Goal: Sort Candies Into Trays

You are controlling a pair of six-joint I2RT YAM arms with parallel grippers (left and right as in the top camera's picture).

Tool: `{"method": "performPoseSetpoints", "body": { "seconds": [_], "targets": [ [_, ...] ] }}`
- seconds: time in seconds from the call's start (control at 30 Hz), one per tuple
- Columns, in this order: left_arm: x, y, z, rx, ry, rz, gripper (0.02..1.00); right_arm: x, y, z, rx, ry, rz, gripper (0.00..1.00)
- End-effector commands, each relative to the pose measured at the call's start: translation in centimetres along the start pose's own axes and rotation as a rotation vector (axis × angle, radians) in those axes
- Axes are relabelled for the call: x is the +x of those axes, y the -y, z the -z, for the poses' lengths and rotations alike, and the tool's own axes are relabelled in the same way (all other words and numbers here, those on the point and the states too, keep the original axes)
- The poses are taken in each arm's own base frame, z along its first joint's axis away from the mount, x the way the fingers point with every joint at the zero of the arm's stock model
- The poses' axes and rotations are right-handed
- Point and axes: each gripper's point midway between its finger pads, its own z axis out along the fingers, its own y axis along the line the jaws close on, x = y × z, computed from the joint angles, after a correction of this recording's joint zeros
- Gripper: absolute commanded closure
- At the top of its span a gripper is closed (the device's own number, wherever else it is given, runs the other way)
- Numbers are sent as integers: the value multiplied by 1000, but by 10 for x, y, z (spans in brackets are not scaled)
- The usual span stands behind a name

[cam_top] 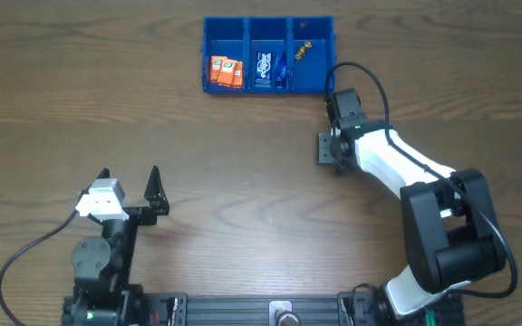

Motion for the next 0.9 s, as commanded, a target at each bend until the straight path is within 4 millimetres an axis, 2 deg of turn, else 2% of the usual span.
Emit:
{"method": "performPoseSetpoints", "body": {
  "seconds": [0.03,0.2,0.33,0.4,0.5,0.57,0.6,0.63,0.7,0.73,0.77,0.8,0.9],
  "targets": [
    [17,-5,-1,-18,-48,-15,23,5,3,-7,6,-22,-15,540],
    [17,-5,-1,-18,-48,-15,23,5,3,-7,7,-26,-15,757],
    [17,-5,-1,-18,-48,-15,20,2,-4,1,-28,-9,-15,814],
    [17,-5,-1,-19,-48,-15,20,-6,-13,22,-61,37,-19,836],
    [17,-5,-1,-18,-48,-15,23,-31,-28,81,-117,175,-8,836],
    [17,-5,-1,-18,-48,-15,23,-66,-37,134,-128,281,8,838],
    [17,-5,-1,-18,-48,-15,23,-92,-37,159,-104,332,8,838],
    [17,-5,-1,-18,-48,-15,20,-108,-38,171,-92,360,21,836],
    [17,-5,-1,-19,-48,-15,23,-154,-42,193,-54,416,37,836],
    [17,-5,-1,-19,-48,-15,20,-174,-46,198,-45,431,52,833],
    [17,-5,-1,-18,-48,-15,20,-197,-48,194,-31,427,65,833],
    [17,-5,-1,-18,-48,-15,20,-211,-49,189,-22,421,61,833],
    [17,-5,-1,-18,-48,-15,20,-239,-49,160,-10,386,47,833]
  ]
}}
